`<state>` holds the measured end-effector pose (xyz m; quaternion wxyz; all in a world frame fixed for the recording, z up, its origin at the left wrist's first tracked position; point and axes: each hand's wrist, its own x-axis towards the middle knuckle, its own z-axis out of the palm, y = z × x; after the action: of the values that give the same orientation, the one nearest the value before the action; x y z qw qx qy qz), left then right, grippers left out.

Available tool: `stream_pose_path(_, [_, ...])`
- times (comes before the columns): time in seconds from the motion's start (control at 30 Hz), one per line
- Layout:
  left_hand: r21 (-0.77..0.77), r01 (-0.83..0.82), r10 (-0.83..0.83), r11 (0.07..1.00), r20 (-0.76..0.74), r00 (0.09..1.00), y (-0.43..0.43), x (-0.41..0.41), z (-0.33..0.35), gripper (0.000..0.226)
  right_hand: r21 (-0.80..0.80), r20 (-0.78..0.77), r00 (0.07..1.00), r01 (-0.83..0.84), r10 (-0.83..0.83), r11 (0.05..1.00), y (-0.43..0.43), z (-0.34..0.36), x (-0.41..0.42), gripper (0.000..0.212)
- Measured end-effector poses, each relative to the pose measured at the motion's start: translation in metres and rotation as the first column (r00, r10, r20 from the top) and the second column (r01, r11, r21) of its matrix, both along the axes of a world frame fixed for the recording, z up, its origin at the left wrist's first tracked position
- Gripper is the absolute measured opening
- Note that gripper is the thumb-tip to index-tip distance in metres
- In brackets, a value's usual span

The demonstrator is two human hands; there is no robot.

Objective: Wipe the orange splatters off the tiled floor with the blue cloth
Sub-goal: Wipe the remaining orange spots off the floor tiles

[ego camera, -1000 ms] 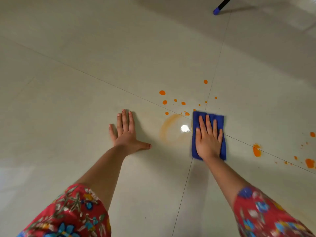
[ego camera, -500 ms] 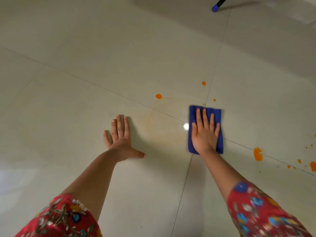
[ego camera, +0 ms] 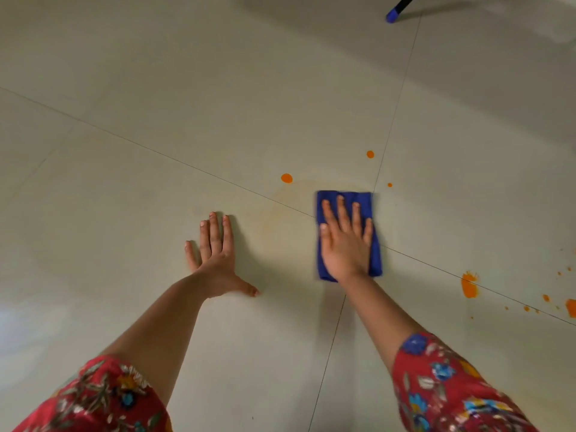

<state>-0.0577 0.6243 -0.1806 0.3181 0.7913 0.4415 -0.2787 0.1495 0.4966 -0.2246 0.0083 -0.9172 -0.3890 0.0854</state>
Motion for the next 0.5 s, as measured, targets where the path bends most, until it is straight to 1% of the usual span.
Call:
stream_pose_path(0.03, [-0.007,0.01,-0.01,1.0,-0.008,1.0,0.001,0.0,0.0,0.158,0.011,-0.002,0.996,-0.095,0.095,0.995,0.01,-0.001,-0.018,0.057])
stream_pose_path(0.07, [-0.011,0.021,-0.021,1.0,-0.017,1.0,0.002,0.0,0.001,0.159,0.022,-0.008,0.969,-0.245,0.246,0.969,0.008,-0.002,-0.041,0.055])
stream_pose_path(0.1, [-0.012,0.028,-0.028,1.0,-0.024,0.999,0.002,0.001,0.001,0.16,0.019,-0.03,0.912,-0.408,0.408,0.913,-0.007,-0.002,-0.062,0.052])
stream_pose_path(0.13, [-0.011,0.033,-0.033,0.999,-0.027,0.999,0.002,0.001,0.002,0.16,0.016,-0.06,0.849,-0.526,0.526,0.85,-0.03,0.0,-0.077,0.052])
stream_pose_path(0.17, [-0.011,0.031,-0.032,0.999,-0.024,0.999,0.002,0.001,0.003,0.16,0.014,-0.075,0.811,-0.581,0.581,0.814,-0.054,0.0,-0.077,0.052])
stream_pose_path(0.2, [-0.009,0.023,-0.023,1.0,-0.018,1.0,0.001,0.001,0.003,0.161,0.016,-0.051,0.817,-0.574,0.574,0.818,-0.071,-0.002,-0.066,0.052])
stream_pose_path(0.23, [-0.004,0.015,-0.015,1.0,-0.012,1.0,0.0,0.0,0.003,0.161,0.011,-0.007,0.868,-0.496,0.496,0.868,-0.081,-0.005,-0.048,0.051])
stream_pose_path(0.27, [-0.002,0.014,-0.014,1.0,-0.011,1.0,0.0,0.001,0.003,0.161,0.009,0.026,0.943,-0.333,0.333,0.943,-0.084,-0.008,-0.03,0.052])
stream_pose_path(0.3, [-0.005,0.014,-0.014,1.0,-0.012,1.0,0.0,0.001,0.003,0.162,0.019,0.052,0.99,-0.135,0.134,0.991,-0.082,-0.009,-0.014,0.052])
stream_pose_path(0.33, [-0.007,0.011,-0.011,1.0,-0.014,1.0,0.0,0.001,0.003,0.162,0.025,0.059,0.998,0.018,-0.019,1.0,-0.077,-0.009,-0.011,0.053])
stream_pose_path(0.37, [-0.004,0.01,-0.01,1.0,-0.013,1.0,-0.001,0.001,0.003,0.162,0.048,0.071,0.994,0.073,-0.077,0.996,-0.072,-0.009,-0.021,0.053])
stream_pose_path(0.4, [0.003,0.011,-0.011,1.0,-0.011,1.0,-0.002,0.001,0.002,0.162,0.059,0.084,0.996,0.026,-0.031,0.998,-0.066,-0.008,-0.04,0.054])
stream_pose_path(0.43, [0.004,0.009,-0.009,1.0,-0.008,1.0,-0.001,0.001,0.002,0.161,0.063,0.081,0.99,-0.117,0.112,0.991,-0.062,-0.008,-0.064,0.054])
stream_pose_path(0.47, [0.0,0.006,-0.006,1.0,-0.003,1.0,-0.001,0.001,0.001,0.161,0.061,0.038,0.961,-0.274,0.272,0.96,-0.057,-0.007,-0.084,0.053])
stream_pose_path(0.5, [0.0,0.003,-0.003,1.0,0.002,1.0,-0.001,0.002,0.001,0.16,0.068,-0.008,0.917,-0.397,0.398,0.915,-0.048,-0.006,-0.095,0.052])
